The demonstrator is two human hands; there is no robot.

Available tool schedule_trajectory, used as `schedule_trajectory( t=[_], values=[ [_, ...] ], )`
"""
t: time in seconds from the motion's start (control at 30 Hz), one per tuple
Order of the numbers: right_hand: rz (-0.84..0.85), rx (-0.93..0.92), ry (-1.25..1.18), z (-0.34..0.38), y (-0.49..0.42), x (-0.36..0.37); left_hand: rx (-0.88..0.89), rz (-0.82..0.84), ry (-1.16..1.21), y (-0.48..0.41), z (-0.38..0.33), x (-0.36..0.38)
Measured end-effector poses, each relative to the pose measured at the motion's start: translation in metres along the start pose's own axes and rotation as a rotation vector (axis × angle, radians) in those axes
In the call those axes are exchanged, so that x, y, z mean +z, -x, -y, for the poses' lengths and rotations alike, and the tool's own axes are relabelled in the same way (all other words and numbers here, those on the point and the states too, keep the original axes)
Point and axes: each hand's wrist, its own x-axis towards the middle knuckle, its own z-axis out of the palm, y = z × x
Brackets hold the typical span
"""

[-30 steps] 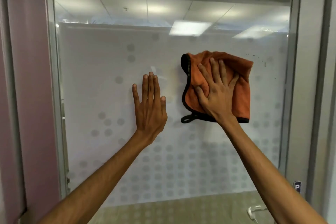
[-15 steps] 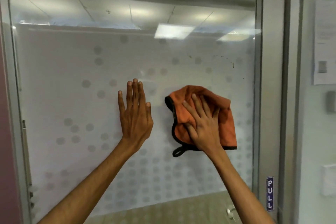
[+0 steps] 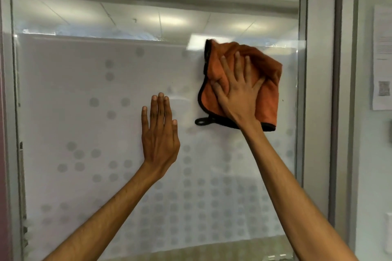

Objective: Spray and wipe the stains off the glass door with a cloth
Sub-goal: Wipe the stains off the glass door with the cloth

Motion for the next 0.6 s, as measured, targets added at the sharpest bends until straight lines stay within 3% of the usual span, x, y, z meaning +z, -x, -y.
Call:
schedule_trajectory(
  t=[0.13, 0.23, 0.4, 0.6],
  values=[
    [0.043, -0.23, 0.064, -0.001, 0.022, 0.009, 0.005, -0.02, 0.006, 0.0, 0.0, -0.001],
    [0.042, -0.274, 0.046, -0.024, 0.016, 0.001, -0.001, -0.023, 0.022, 0.0, 0.0, 0.0],
    [0.005, -0.051, 0.047, -0.071, -0.005, -0.017, -0.01, -0.009, 0.01, 0.001, 0.0, 0.002],
    [-0.075, 0.301, 0.067, -0.096, 0.047, -0.008, -0.008, -0.006, 0.034, 0.004, 0.0, 0.001]
  ],
)
